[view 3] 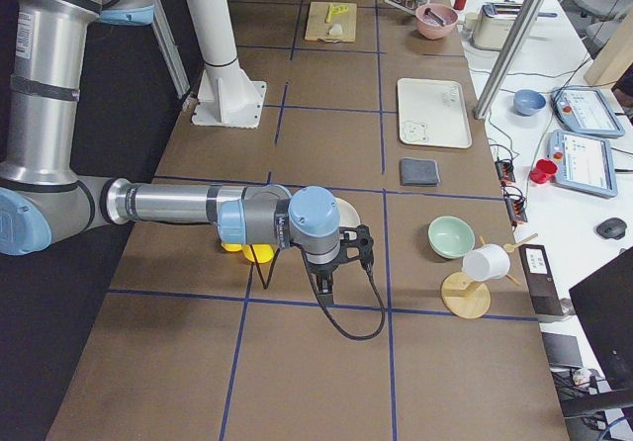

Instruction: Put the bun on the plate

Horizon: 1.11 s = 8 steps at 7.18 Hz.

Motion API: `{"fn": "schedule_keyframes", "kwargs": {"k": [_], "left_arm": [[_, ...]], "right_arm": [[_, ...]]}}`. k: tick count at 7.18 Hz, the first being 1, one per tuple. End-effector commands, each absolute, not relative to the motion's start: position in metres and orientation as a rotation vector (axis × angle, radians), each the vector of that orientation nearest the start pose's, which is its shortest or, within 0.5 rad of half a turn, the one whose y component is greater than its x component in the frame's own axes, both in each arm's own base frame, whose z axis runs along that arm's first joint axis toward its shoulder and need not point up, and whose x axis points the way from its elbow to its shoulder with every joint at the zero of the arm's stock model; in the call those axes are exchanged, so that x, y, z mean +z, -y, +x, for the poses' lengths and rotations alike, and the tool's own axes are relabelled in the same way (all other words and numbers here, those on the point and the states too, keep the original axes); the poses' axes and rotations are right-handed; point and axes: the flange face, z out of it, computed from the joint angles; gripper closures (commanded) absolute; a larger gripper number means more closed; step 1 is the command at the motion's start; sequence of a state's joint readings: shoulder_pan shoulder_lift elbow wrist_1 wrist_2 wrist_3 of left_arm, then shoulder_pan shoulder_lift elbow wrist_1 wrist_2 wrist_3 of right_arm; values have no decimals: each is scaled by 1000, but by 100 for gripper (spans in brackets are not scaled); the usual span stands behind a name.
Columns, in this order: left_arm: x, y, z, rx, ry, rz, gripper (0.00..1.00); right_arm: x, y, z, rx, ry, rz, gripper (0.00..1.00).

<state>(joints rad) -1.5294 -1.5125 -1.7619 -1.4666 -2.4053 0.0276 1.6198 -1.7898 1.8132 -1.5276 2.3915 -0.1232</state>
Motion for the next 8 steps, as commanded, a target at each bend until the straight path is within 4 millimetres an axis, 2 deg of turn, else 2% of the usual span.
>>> {"fn": "schedule_keyframes", "kwargs": {"k": [1,3,6,7,8], "left_arm": [[599,468,-40,79,-833,22,0],[599,468,-40,81,-833,21,0],[599,468,-39,81,-835,22,0],[598,468,-39,82,-835,24,0],[598,468,-39,83,-835,25,0]], "right_arm": [[633,400,79,-91,815,124,0],[631,403,77,-96,813,126,0],[627,412,34,-69,832,108,0],[621,416,10,-53,843,102,0],[629,417,-6,-60,855,107,0]]}}
